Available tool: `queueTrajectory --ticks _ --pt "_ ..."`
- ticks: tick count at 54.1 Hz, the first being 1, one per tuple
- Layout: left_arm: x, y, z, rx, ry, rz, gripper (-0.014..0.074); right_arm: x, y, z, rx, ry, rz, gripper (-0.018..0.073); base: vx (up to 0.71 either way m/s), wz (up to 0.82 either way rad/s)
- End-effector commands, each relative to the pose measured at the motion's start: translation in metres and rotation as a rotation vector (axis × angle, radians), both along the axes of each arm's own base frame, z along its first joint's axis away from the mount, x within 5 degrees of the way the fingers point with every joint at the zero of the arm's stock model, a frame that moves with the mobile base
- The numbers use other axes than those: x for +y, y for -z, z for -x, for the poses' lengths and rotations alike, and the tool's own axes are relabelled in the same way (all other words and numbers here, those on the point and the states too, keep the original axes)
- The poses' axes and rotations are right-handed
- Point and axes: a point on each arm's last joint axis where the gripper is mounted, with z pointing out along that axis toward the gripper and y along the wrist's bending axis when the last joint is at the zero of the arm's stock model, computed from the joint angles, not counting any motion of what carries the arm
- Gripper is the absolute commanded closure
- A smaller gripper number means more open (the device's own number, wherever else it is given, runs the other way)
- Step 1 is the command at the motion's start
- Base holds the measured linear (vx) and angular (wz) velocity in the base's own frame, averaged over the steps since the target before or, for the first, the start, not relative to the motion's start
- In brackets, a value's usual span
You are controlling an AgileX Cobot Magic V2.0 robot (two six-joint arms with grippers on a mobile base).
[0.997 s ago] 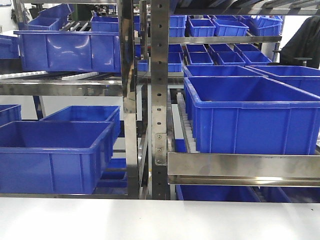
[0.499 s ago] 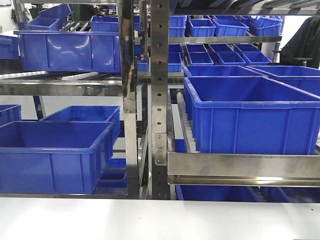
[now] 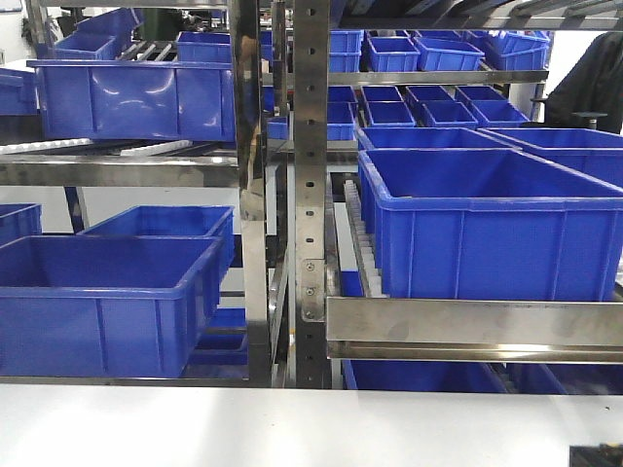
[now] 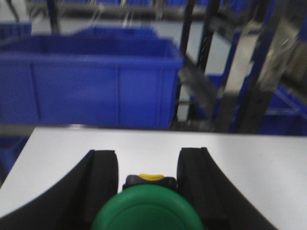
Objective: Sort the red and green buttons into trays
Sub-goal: 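Lift both held buttons up off the table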
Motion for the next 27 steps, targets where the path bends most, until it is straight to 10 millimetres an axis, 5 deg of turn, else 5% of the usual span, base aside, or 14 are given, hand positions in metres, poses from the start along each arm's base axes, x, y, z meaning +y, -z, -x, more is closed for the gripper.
queueTrajectory --ticks 1,13,27 --pt "-0.008 -0.047 0.007 -0.245 0.054 0.024 0.0599 0.011 -0.031 0.011 -0.198 -0.092 -0.017 0.0568 0.0 0.0" --pt "-0.015 -0.101 0.024 -0.371 0.108 0.013 0.0599 0.018 -0.052 0.037 -0.331 -0.175 -0.041 0.0568 0.0 0.0" --pt "-0.025 -0.106 0.038 -0.38 0.191 0.028 0.0599 0.011 -0.067 0.06 -0.44 -0.166 -0.075 0.0568 0.0 0.0"
